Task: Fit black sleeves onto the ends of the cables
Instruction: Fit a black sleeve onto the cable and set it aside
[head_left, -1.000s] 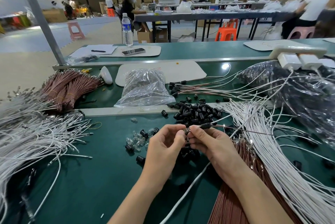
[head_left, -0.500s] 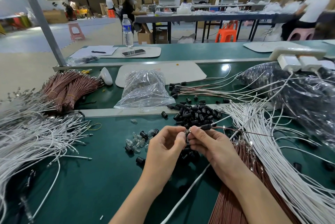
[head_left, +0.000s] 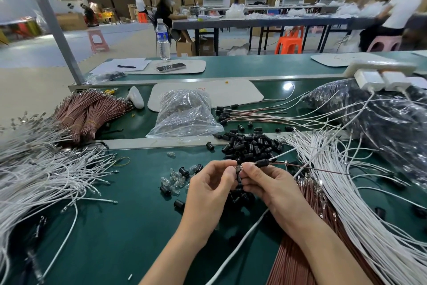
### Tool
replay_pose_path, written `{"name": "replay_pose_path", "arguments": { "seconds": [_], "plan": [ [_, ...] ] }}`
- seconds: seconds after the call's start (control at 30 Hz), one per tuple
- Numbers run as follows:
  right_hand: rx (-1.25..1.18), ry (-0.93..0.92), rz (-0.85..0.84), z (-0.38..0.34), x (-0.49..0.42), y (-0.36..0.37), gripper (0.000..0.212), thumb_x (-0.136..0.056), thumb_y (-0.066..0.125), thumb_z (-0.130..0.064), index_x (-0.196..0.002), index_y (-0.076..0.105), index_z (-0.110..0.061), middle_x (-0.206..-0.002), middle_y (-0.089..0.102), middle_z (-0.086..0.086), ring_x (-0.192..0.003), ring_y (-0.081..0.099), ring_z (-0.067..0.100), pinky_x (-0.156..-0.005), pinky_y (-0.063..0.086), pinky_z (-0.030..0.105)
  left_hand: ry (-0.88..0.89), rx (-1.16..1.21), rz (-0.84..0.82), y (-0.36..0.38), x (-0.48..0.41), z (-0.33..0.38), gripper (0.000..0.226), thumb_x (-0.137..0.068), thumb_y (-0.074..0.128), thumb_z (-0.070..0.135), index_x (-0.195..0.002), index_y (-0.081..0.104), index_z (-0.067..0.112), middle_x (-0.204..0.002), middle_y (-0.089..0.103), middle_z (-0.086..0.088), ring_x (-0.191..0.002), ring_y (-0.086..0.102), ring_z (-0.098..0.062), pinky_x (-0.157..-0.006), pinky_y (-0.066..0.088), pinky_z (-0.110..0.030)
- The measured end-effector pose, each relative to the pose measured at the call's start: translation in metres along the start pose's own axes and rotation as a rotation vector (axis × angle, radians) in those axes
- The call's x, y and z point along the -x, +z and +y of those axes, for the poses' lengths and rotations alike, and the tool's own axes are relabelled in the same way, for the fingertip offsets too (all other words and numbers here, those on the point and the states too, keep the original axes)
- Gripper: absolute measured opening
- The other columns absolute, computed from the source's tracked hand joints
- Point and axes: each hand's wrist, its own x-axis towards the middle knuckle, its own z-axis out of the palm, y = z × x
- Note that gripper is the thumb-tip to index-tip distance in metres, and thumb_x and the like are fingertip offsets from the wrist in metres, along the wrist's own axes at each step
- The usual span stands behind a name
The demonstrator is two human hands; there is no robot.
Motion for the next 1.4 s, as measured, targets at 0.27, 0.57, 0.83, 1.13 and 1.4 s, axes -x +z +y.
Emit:
{"name": "replay_pose_path", "arguments": {
  "seconds": [0.27, 0.57, 0.83, 1.13, 1.4],
  "plan": [
    [0.001, 0.020, -0.012, 0.000, 0.000, -0.001, 0.036, -0.069, 0.083, -0.042, -0.087, 0.083, -0.011, -0.087, 0.078, 0.012, -0.077, 0.074, 0.016, -0.068, 0.057, 0.019, -0.001, 0.021, -0.018, 0.000, 0.000, -0.001, 0.015, -0.099, 0.063, 0.013, -0.105, 0.074, 0.021, -0.094, 0.078, 0.004, -0.088, 0.073, -0.009, -0.078, 0.054, -0.016],
    [-0.040, 0.013, 0.001, -0.001, -0.001, 0.000, 0.034, -0.065, 0.082, -0.040, -0.082, 0.083, -0.010, -0.085, 0.077, 0.012, -0.074, 0.073, 0.015, -0.066, 0.057, 0.019, 0.013, 0.039, -0.044, 0.001, 0.000, -0.005, 0.015, -0.098, 0.065, 0.010, -0.108, 0.074, 0.016, -0.097, 0.078, 0.003, -0.091, 0.074, -0.010, -0.081, 0.055, -0.017],
    [-0.041, -0.002, 0.012, 0.002, -0.001, 0.000, 0.039, -0.065, 0.085, -0.040, -0.089, 0.082, -0.010, -0.091, 0.078, 0.014, -0.079, 0.074, 0.015, -0.069, 0.057, 0.019, -0.003, 0.052, -0.043, 0.000, -0.002, -0.008, 0.017, -0.096, 0.066, 0.011, -0.109, 0.075, 0.015, -0.097, 0.079, 0.000, -0.088, 0.074, -0.012, -0.078, 0.055, -0.019],
    [0.006, -0.002, -0.022, 0.000, 0.001, 0.000, 0.036, -0.070, 0.081, -0.042, -0.090, 0.083, -0.013, -0.090, 0.078, 0.011, -0.081, 0.075, 0.017, -0.072, 0.056, 0.020, 0.062, 0.006, -0.031, 0.003, -0.001, -0.013, 0.019, -0.096, 0.066, 0.018, -0.114, 0.074, 0.021, -0.103, 0.078, 0.006, -0.098, 0.074, -0.011, -0.085, 0.057, -0.022],
    [-0.069, 0.059, -0.051, -0.003, 0.002, 0.000, 0.033, -0.068, 0.082, -0.037, -0.087, 0.083, -0.010, -0.088, 0.076, 0.010, -0.080, 0.072, 0.013, -0.071, 0.057, 0.019, 0.347, -0.360, 0.029, 0.000, -0.001, -0.022, 0.026, -0.094, 0.071, 0.020, -0.112, 0.067, 0.037, -0.105, 0.071, 0.021, -0.101, 0.070, -0.003, -0.084, 0.052, -0.014]
  ]
}}
